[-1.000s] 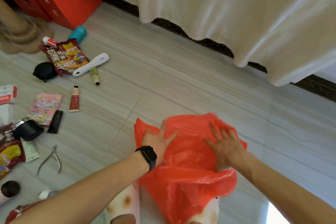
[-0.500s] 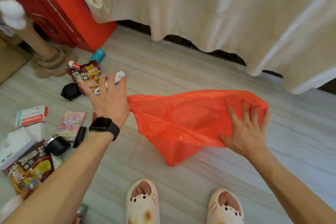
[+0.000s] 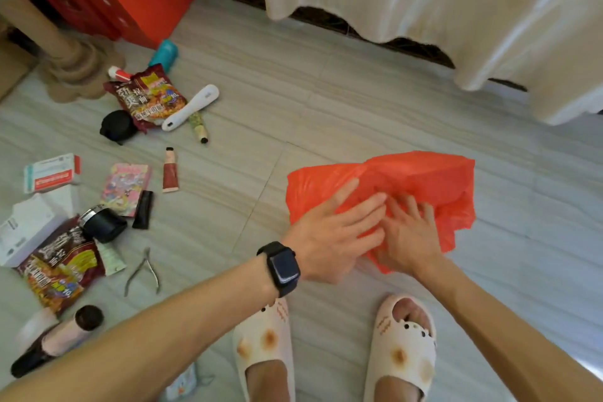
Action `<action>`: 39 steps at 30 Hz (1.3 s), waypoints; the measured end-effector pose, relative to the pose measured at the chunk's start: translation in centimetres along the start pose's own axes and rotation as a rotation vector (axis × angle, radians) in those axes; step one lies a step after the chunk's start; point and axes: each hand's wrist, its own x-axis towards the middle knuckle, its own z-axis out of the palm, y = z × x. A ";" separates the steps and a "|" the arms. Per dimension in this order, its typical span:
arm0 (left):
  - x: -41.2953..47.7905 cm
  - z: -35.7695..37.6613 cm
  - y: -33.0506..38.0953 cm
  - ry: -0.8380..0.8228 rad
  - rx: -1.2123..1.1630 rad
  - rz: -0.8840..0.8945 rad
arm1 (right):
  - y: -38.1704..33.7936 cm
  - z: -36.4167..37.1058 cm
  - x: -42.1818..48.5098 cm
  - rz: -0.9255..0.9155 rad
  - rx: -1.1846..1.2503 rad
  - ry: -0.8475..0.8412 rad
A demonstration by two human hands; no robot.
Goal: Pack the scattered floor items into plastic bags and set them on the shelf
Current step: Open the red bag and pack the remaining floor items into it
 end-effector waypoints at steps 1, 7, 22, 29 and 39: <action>0.7 1.0 0.0 -0.101 0.011 0.045 | 0.4 -0.2 0.6 -0.049 -0.002 -0.074; 5.2 6.1 -4.5 -0.610 -0.002 -0.431 | 1.8 0.9 1.4 -0.004 0.027 -0.779; 1.6 5.5 -4.0 -0.461 -0.093 -0.051 | 2.7 -3.6 2.1 -0.341 0.180 -0.194; -2.1 9.3 -4.5 -0.678 0.112 -0.486 | 8.1 0.4 2.5 -0.079 -0.283 -0.525; -3.2 7.3 -9.2 -0.338 -0.069 -0.558 | 3.8 -0.1 6.5 0.303 -0.067 -0.358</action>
